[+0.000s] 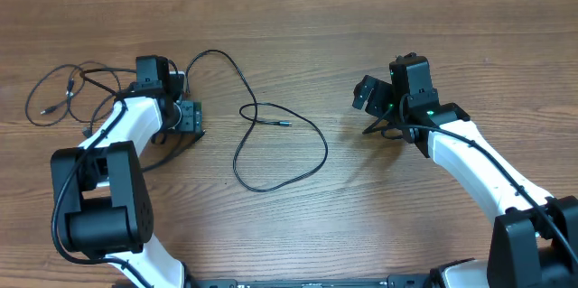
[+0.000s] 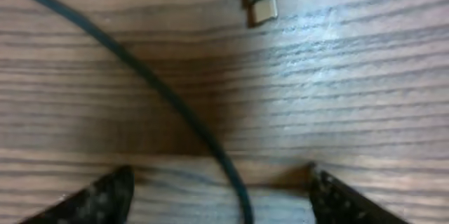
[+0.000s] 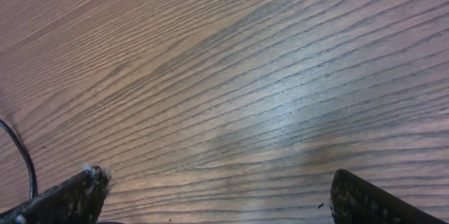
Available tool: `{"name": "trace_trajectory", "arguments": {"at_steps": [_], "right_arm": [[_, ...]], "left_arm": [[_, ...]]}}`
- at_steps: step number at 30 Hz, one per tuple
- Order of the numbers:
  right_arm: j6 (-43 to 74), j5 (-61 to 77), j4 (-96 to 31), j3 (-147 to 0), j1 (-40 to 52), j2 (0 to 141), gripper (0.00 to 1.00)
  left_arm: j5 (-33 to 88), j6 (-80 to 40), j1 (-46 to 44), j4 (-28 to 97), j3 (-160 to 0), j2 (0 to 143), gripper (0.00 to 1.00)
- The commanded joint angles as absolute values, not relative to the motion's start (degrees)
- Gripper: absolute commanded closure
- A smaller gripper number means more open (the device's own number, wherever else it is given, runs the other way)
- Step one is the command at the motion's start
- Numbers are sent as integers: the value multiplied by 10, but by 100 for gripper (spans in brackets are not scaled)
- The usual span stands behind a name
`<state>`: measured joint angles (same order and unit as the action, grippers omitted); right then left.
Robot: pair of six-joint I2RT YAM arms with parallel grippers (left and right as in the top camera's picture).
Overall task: Untangle cables
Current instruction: 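Lower the left gripper and move it right toward the cable cluster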
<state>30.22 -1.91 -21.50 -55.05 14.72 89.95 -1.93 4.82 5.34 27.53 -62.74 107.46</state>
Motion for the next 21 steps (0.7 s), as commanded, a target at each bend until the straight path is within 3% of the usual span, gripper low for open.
{"name": "trace_trajectory", "arguments": {"at_steps": [1,2,3,4,5,8,16,21], "right_arm": [[303,-25,-212,-551,149,899,0],[303,-25,-212,-551,149,899,0],[303,-25,-211,-551,149,899,0],[303,-25,-212,-551,149,899,0],[303,-25,-211,-551,149,899,0],[303,-25,-212,-551,149,899,0],[303,-25,-212,-551,149,899,0],[303,-25,-212,-551,149,899,0]], "left_arm": [[13,56,52,295,-622,1104,41],[16,56,52,303,-626,1100,66],[16,56,52,310,-630,1096,81],[16,56,52,316,-635,1093,82],[17,56,52,320,-639,1092,79],[22,56,52,323,-641,1092,50],[80,103,64,354,-667,1092,32],[106,130,81,370,-677,1092,25]]}}
